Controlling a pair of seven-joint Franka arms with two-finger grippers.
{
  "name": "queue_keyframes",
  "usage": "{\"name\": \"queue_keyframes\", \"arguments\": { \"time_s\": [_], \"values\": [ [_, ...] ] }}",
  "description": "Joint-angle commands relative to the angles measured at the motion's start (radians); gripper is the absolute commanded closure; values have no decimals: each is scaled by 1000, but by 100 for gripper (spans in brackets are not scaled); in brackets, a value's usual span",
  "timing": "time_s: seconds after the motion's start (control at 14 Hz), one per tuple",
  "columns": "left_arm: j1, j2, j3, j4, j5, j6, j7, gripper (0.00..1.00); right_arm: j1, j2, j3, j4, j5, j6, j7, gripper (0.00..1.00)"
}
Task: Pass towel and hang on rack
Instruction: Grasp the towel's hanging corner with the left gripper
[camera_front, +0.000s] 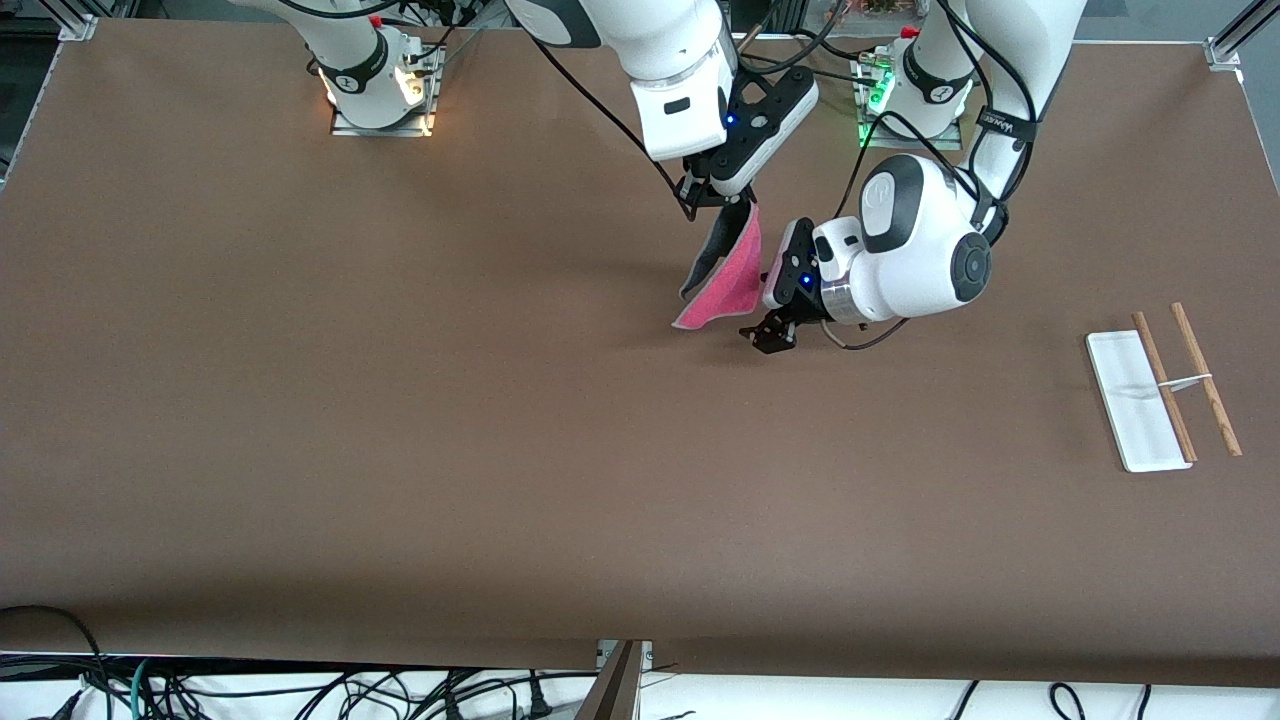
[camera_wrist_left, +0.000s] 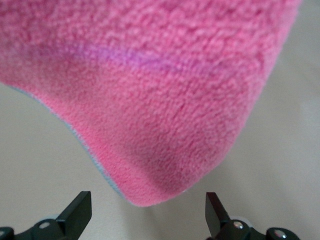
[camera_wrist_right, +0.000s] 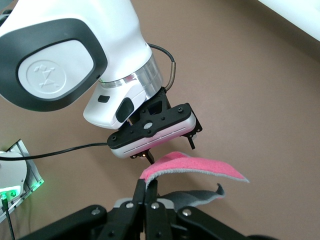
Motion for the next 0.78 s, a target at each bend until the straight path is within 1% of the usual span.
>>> {"name": "queue_keyframes", "arguments": {
  "time_s": [0.0,0.14,0.29,0.57,0.64,0.71],
  "values": [
    [5,37,3,26,21,-31,26,0,-7,-11,8,-1,8,0,-18,100],
    [-1,62,3,26,21,-29,26,0,-7,-11,8,-1,8,0,-16,100],
    [-4,62,2,18,21,-34,16,0,-9,-11,6,-1,8,5,-13,100],
    [-2,31,3,20,30,-144,22,1,-7,-11,5,-1,8,12,-13,100],
    [-2,25,2,21,67,-160,22,5,-7,-11,5,-1,8,12,-12,100],
    [-2,17,-3,21,88,-161,22,12,-7,-11,5,-1,8,12,-12,100]
  ]
}}
